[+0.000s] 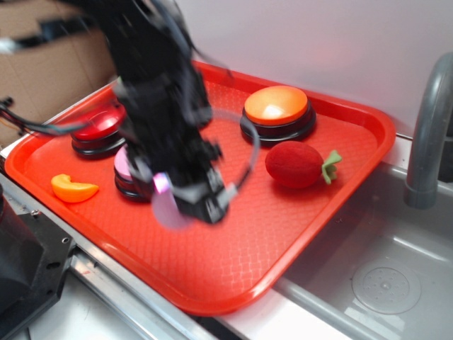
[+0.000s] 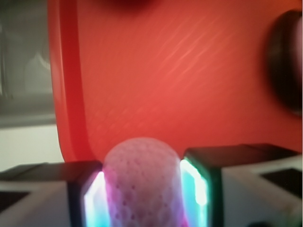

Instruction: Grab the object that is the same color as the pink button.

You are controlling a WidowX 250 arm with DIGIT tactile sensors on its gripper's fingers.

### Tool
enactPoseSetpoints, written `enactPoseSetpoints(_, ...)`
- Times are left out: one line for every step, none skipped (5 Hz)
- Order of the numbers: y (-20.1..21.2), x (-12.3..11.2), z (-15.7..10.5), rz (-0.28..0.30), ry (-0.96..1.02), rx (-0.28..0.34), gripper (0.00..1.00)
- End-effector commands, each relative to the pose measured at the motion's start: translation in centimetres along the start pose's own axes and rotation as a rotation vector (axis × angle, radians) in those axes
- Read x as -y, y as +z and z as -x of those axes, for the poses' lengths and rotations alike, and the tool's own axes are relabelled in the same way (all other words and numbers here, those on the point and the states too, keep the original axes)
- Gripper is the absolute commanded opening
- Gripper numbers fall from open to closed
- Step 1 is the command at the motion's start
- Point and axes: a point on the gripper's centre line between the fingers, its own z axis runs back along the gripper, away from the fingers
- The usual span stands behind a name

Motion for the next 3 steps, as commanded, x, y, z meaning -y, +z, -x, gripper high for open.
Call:
enactPoseSetpoints(6.0, -3.3, -0.3, -0.052, 0.044, 0.117, 0.0)
enactPoseSetpoints(8.1, -5.7, 0.0, -0.095, 0.068, 0.144, 0.0)
enactPoseSetpoints(9.3, -7.5, 0.5, -0.116, 0.098, 0.154, 0.0)
